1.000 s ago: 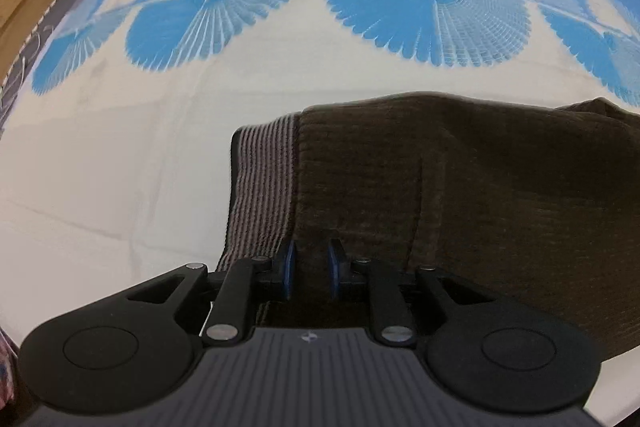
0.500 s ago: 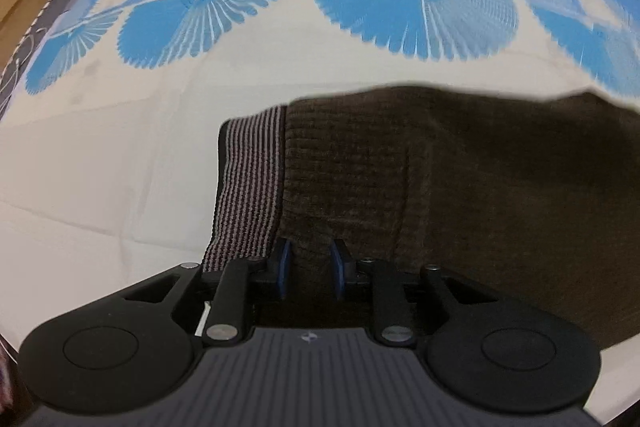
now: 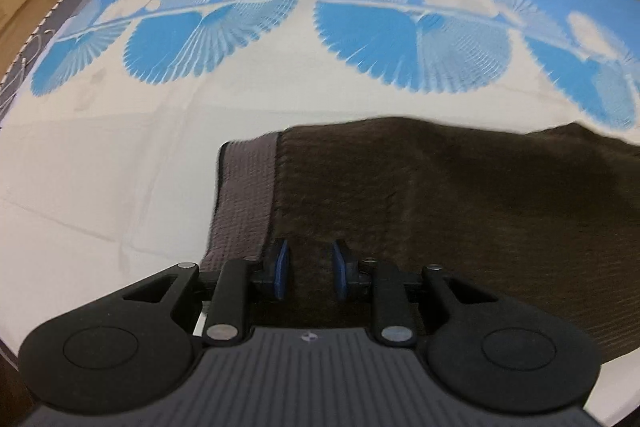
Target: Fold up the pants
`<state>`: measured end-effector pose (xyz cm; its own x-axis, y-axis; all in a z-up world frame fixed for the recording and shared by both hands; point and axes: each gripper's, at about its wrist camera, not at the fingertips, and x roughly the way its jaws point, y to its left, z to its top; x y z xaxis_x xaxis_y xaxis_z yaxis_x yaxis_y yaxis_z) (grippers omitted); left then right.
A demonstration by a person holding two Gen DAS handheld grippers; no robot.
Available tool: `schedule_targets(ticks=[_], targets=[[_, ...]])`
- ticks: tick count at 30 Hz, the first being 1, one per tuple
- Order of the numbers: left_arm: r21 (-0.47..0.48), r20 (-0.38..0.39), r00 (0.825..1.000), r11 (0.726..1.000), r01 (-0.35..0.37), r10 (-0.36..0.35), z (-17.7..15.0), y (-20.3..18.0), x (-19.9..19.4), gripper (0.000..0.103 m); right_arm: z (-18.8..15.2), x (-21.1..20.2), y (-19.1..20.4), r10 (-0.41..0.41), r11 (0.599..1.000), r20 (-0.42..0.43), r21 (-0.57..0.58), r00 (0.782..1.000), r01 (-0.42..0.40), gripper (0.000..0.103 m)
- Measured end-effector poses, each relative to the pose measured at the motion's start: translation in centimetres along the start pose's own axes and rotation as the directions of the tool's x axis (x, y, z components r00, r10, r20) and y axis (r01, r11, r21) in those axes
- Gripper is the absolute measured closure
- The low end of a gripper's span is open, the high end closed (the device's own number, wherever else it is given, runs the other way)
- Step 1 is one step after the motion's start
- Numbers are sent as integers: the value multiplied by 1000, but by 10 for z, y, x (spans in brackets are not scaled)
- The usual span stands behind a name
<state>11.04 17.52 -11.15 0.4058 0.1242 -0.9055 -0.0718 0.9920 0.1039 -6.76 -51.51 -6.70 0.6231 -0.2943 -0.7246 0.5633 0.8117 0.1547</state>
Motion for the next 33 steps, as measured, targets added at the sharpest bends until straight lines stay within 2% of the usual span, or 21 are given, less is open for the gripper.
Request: schedule_targets(ticks=[5,13,18,23,32,33], targets=[[30,12,1000,1000,-8,8,-1,-9,-3,72,-1,-1,-6,6,1000,-2,7,1000,-6,55],[3,31,999,999,42,-42,3,-7,-4,72,1,2,-10,5,999,-16,40,1000,-4,55],[43,-58,997,998,-45,47,0,-7,17,72,0,5,-7,1,1000,-21,12,1000,0,55],[5,12,1000,1000,9,-9,4,-7,-2,72,2,7,-8,-1,1000,-20,25,1000,1,56],[22,70,997,999,43,-44,8,-23,-19,72,0,13,-17,2,999,-51,43,999,0,56],[23,71,996,999,46,-47,9,-24,-19,72,0,14,-19,1,999,-56,51,998,2,63]])
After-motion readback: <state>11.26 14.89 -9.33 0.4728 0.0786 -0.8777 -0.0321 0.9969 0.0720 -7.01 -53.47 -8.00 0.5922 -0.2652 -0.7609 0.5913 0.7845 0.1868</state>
